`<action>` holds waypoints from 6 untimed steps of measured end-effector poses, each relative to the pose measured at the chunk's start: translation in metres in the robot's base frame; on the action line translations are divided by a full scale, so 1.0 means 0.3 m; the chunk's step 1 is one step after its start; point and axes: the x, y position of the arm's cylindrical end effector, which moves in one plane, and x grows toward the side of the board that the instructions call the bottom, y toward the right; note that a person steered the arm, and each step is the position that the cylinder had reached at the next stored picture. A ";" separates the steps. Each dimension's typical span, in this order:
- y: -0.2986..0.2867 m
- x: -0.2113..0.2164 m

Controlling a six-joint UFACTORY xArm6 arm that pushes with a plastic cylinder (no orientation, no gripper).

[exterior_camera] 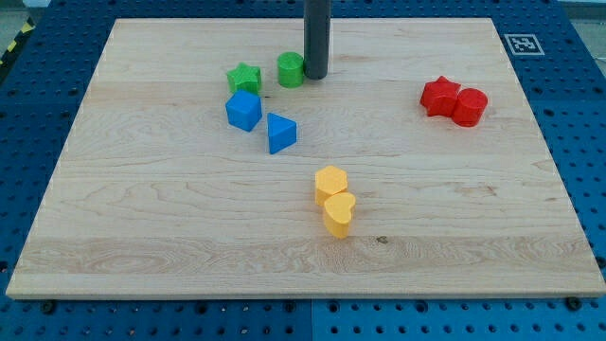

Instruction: Move the red circle left and down a bit

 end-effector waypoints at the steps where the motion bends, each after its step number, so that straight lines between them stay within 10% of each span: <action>1: 0.233 -0.005; 3: 0.784 0.023; 6: 0.775 0.316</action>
